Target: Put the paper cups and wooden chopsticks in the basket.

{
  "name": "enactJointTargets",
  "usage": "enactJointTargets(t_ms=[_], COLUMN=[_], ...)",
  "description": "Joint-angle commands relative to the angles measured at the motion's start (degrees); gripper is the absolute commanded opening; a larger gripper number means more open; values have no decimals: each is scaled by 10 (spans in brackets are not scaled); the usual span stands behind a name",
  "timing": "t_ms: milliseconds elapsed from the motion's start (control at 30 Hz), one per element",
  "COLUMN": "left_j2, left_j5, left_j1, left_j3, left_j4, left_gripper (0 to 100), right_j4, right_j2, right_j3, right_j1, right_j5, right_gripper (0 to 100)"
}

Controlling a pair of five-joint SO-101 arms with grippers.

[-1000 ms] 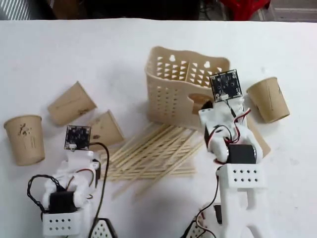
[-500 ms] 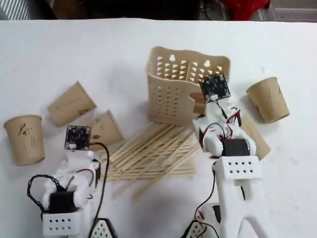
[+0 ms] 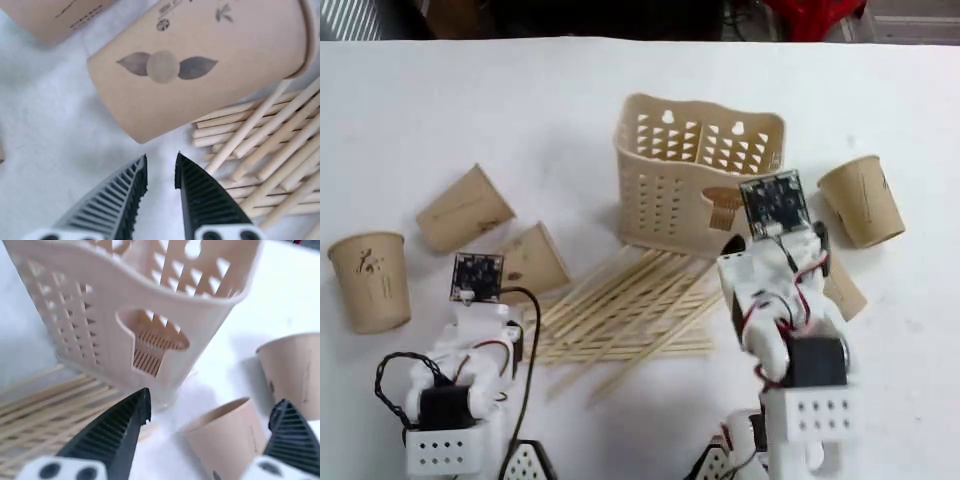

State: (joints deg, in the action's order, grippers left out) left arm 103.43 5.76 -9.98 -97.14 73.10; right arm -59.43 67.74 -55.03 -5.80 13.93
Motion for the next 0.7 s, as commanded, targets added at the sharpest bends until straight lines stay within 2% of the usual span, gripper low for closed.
enactJointTargets(t_ms=[0,100,167,300,667], left_j2=[3,3,3,3,3], left_j5=[4,4,4,4,4], left_j1=[3,3,3,3,3], left_j3=[1,1,1,1,1], left_j4=[4,4,4,4,4], left_gripper=[110,110,110,110,110], right_j4=[-10,-8,-15,-63,-236], right_j2=[70,79,56,-59,-516], right_j3=[9,39,93,247,664], right_j1=[0,1,1,0,15], right_j5=[-10,-11,-11,-11,-11], right_gripper=[372,363,320,252,324])
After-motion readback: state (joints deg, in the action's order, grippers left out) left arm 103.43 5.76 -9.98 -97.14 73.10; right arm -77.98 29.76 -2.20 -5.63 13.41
